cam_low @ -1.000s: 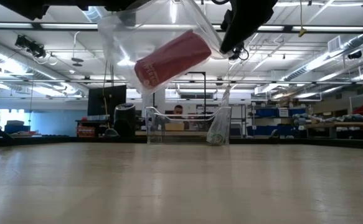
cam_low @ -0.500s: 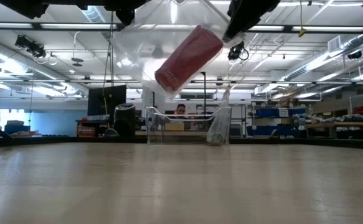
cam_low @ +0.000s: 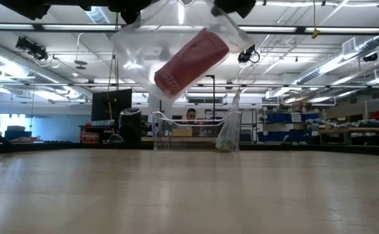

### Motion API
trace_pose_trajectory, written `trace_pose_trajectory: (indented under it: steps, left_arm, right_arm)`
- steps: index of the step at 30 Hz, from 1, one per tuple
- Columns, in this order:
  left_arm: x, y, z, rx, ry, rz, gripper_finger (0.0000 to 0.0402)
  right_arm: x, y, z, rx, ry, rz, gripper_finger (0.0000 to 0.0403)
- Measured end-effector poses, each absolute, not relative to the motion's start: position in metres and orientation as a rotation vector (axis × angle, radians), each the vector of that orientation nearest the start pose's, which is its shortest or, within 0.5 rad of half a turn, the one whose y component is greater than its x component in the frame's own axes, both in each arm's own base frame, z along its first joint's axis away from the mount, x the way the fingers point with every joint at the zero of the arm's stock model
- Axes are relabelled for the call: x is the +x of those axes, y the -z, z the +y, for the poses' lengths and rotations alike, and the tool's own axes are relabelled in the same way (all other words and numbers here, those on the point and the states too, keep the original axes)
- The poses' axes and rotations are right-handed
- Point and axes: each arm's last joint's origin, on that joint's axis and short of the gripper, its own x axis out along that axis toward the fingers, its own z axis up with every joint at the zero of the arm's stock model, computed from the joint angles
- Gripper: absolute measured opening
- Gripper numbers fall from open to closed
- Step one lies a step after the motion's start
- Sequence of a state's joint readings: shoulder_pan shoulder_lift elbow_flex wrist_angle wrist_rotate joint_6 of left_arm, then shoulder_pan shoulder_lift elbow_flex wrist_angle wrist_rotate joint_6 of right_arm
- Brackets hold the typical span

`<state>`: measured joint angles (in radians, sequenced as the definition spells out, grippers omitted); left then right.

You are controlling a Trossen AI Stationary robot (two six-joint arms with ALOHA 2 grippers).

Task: Roll bandage
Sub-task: Put the transparent zip bag into the transparent bin

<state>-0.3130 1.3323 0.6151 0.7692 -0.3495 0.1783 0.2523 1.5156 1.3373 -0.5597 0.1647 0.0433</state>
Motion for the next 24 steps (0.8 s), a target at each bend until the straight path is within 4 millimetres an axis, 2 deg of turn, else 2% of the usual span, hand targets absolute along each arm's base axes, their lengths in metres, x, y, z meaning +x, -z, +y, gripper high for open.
trace_pose_trajectory:
  steps: [8, 14, 17, 24]
  left_arm:
    - [0.266, -0.245, -0.074, 0.173, -0.1, -0.004, 0.0004]
    - [0.263, -0.233, -0.065, 0.235, -0.409, 0.139, 0.0032]
    - [0.261, -0.229, -0.063, 0.272, -0.496, 0.191, 0.0052]
    - [0.256, -0.23, -0.067, 0.304, -0.645, 0.198, 0.0107]
  right_arm:
    - [0.325, -0.31, 0.072, -0.222, -0.036, 0.748, 0.0012]
    - [0.32, -0.316, 0.062, -0.239, 0.023, 0.749, 0.0006]
    - [0.319, -0.318, 0.051, -0.23, 0.076, 0.758, 0.0005]
    - [0.319, -0.321, 0.005, -0.038, 0.267, 0.754, 0.0003]
